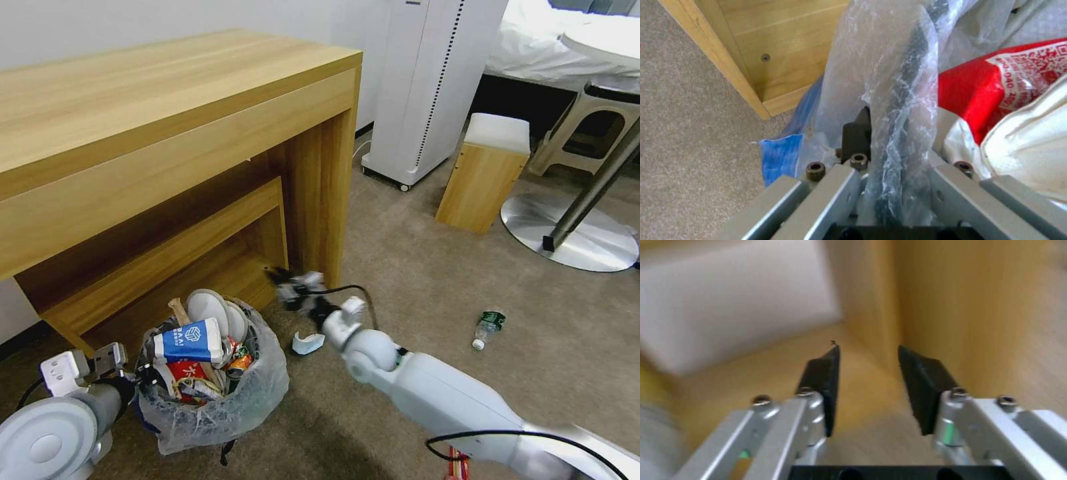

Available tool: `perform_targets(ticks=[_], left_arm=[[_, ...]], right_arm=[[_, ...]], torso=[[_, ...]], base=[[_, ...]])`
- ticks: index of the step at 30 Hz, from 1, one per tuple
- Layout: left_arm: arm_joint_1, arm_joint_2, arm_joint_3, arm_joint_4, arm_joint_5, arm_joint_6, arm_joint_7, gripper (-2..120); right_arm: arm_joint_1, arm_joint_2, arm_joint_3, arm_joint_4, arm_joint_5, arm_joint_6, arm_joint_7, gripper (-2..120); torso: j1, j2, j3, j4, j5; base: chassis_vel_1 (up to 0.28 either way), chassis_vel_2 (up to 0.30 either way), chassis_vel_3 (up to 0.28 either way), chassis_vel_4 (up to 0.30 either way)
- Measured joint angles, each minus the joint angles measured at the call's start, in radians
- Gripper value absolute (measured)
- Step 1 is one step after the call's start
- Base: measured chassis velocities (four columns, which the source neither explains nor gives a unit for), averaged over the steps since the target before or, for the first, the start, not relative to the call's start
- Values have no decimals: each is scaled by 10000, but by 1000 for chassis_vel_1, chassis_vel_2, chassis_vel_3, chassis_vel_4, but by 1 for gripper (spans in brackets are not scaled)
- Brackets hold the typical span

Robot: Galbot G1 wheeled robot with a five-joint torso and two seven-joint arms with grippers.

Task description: Pick up the trash bin and place the garbage on the floor into it.

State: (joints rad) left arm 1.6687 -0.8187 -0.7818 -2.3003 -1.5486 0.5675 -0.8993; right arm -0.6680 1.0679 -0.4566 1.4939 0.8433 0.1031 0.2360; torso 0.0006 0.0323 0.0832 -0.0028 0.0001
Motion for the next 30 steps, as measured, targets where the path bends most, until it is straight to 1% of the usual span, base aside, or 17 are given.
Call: perform_targets(ticks=[1, 3, 4, 7, 8, 9, 11, 12, 15, 16, 18, 20, 22, 30], left_arm=[[-33, 20, 40, 32, 0, 7, 25, 0], [-51, 33, 61, 62, 13, 12, 37, 0], [-51, 33, 61, 62, 13, 12, 37, 0], [-30, 35, 73, 97, 51, 19, 67, 0], [-30, 35, 73, 97, 51, 19, 67, 0], [-23, 37, 74, 112, 58, 22, 73, 0], [-4, 55, 74, 127, 81, 27, 99, 0], [-4, 55, 74, 127, 81, 27, 99, 0], [-4, 60, 75, 155, 115, 27, 110, 0], [-4, 60, 75, 155, 115, 27, 110, 0], [23, 54, 75, 173, 144, 29, 128, 0], [43, 53, 73, 182, 164, 29, 139, 0], [96, 35, 67, 186, 232, 31, 183, 0], [116, -57, 100, 180, 367, 32, 248, 0]], right_arm=[[-333, -42, 216, -217, 28, -474, 305, 48], [-526, 128, 326, -700, -58, -603, 291, 58], [-526, 128, 326, -700, -58, -603, 291, 58], [-552, 687, 213, -1544, -109, -558, -177, 71], [-552, 687, 213, -1544, -109, -558, -177, 71], [-517, 847, 164, -1769, -110, -501, -300, 76], [-308, 1521, -2, -2741, -167, -413, -605, 86], [-308, 1521, -2, -2741, -167, -413, -605, 86], [-227, 2183, -172, -3847, -259, -208, -889, 98], [-227, 2183, -172, -3847, -259, -208, -889, 98], [-241, 2495, -228, -4398, -499, -120, -983, 100], [-248, 2564, -234, -4544, -602, -96, -1009, 100], [-250, 2711, -237, -4983, -836, 42, -1153, 100], [-320, 2908, -183, -5603, -1198, 305, -1367, 100]], torso=[[0, -1, 1, 1, 1], [0, 0, 0, 3, 0], [0, 0, 0, 3, 0], [0, 0, 0, 6, -1], [0, 0, 0, 6, -1], [0, -1, 0, 6, -1], [0, 0, 0, 8, -1], [0, 0, 0, 8, -1], [0, 0, 1, 8, -2], [0, 0, 1, 8, -2], [0, 0, 0, 6, -1], [0, 0, 1, 7, -2], [0, 0, 1, 6, -3], [0, 0, 0, 4, -2]], base=[[0, 0, 0, 0], [0, 0, 0, 0], [0, 0, 0, 0], [0, 0, 0, 0], [0, 0, 0, 0], [0, 0, 0, 0], [0, 0, 0, 0], [0, 0, 0, 0], [0, 0, 0, 0], [0, 0, 0, 0], [0, 0, 0, 0], [0, 0, 0, 0], [0, 0, 0, 0], [0, 0, 0, 0]])
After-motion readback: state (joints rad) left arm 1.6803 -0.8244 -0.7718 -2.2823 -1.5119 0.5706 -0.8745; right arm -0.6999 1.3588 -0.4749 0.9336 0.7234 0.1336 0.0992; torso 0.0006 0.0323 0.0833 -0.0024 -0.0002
